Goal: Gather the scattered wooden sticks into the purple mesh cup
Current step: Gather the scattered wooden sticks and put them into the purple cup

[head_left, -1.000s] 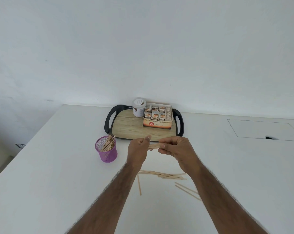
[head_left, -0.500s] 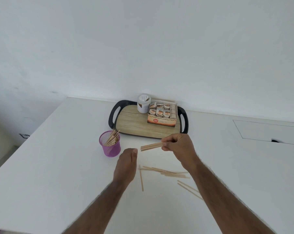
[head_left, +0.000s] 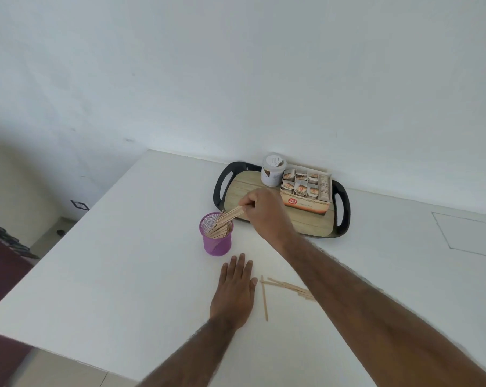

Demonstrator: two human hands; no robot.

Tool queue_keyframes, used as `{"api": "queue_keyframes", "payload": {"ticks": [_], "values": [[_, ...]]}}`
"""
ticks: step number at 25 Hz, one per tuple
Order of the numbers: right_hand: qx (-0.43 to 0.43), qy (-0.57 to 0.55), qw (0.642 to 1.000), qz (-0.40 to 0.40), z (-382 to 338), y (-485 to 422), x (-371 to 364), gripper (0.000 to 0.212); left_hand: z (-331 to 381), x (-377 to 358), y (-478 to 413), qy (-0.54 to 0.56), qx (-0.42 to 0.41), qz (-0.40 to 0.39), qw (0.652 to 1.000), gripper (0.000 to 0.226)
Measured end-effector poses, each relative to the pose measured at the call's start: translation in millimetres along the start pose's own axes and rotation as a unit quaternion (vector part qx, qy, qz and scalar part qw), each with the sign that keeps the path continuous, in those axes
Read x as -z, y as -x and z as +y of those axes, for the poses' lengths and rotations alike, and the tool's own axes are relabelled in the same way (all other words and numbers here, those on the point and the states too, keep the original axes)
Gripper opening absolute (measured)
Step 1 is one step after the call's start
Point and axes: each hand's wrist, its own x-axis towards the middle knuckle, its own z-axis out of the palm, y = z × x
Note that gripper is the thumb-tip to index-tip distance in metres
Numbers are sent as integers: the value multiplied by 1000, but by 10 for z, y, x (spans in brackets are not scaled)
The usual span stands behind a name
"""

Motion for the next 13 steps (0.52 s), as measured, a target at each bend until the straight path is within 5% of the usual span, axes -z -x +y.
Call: {"api": "queue_keyframes", "payload": {"ticks": [13], "values": [[105,241,949,-173,-2,-359,-760,23,-48,-100,-39,12,0,18,1000,59]]}}
